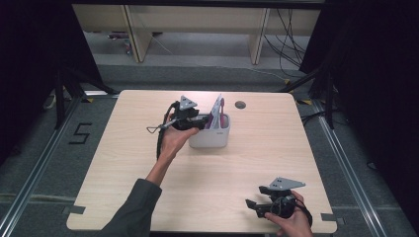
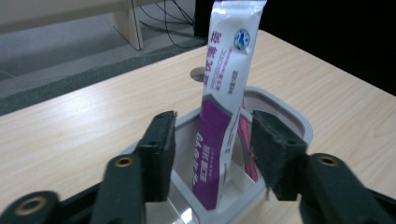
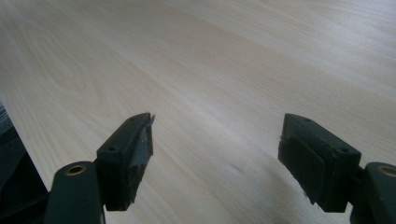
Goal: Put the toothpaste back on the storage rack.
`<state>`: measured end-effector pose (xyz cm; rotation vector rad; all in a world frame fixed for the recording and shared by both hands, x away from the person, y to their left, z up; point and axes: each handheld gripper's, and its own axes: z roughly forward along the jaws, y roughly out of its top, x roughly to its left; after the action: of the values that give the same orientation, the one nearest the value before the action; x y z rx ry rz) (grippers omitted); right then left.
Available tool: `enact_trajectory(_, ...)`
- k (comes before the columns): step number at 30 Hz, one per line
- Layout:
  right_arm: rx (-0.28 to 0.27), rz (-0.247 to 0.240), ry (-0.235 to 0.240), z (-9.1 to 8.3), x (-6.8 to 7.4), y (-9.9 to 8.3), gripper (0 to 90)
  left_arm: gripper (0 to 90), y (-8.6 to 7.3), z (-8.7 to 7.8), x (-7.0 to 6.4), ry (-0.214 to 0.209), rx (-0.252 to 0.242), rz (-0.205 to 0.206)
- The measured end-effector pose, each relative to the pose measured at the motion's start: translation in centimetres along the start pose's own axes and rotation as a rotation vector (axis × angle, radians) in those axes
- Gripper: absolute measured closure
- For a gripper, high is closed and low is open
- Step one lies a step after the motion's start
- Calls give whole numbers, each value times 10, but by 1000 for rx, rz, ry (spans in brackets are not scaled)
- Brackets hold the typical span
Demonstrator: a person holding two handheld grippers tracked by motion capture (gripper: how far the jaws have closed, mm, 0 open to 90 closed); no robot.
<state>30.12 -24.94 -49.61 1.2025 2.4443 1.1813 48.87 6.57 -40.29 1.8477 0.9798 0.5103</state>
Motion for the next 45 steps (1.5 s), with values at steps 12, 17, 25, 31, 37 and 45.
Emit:
enact_trajectory(12,-3,-18,-10,0,-1,0,270,399,-8,-28,15,16,10,5)
enact_trajectory(17,5,7,5,1,1,0,270,374,-16,-42,19,24,14,0)
enact_trajectory(25,7,7,0,1,1,0,270,340,-32,-62,29,33,27,-14)
enact_trajectory(31,-3,11,1,2,1,0,270,317,-44,-73,30,27,12,-34)
enact_trajectory(37,-8,-6,-7,1,-2,0,270,309,-59,-81,31,25,20,-34)
enact_trajectory(45,-5,12,-10,1,0,0,270,278,-74,-89,33,22,31,-35)
